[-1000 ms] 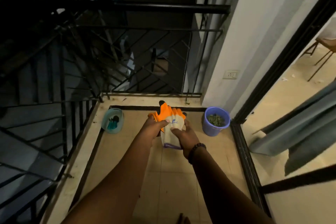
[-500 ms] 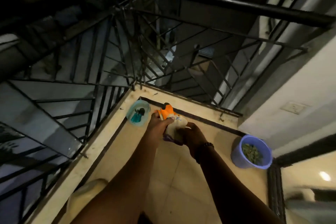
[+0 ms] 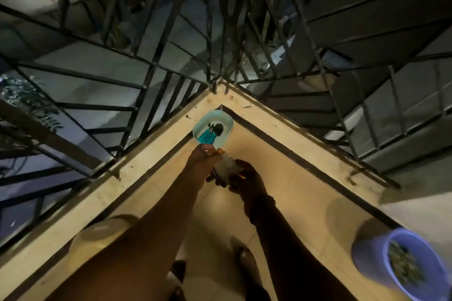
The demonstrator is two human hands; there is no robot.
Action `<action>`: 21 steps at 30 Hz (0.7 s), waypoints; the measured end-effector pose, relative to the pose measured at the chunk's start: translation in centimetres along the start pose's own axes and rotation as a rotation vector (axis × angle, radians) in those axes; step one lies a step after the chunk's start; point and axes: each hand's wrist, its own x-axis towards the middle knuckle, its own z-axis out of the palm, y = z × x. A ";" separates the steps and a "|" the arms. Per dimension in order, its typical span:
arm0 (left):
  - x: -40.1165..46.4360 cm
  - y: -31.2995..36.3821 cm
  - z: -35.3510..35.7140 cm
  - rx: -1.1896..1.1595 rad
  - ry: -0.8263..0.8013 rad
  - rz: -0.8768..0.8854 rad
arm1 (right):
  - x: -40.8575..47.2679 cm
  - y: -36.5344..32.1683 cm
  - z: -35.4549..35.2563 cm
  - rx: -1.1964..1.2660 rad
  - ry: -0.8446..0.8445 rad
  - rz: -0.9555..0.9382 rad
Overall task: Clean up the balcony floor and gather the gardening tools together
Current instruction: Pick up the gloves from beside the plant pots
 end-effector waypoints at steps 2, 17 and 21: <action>5.2 -3.6 -0.1 -0.064 0.014 0.013 | 3.7 1.7 0.6 0.055 -0.004 -0.005; 31.0 -15.1 -0.5 -0.052 0.155 0.229 | 36.0 16.9 6.1 0.587 -0.156 -0.037; 34.7 -15.9 -1.4 -0.085 0.212 0.241 | 40.3 13.9 7.0 0.449 -0.126 -0.124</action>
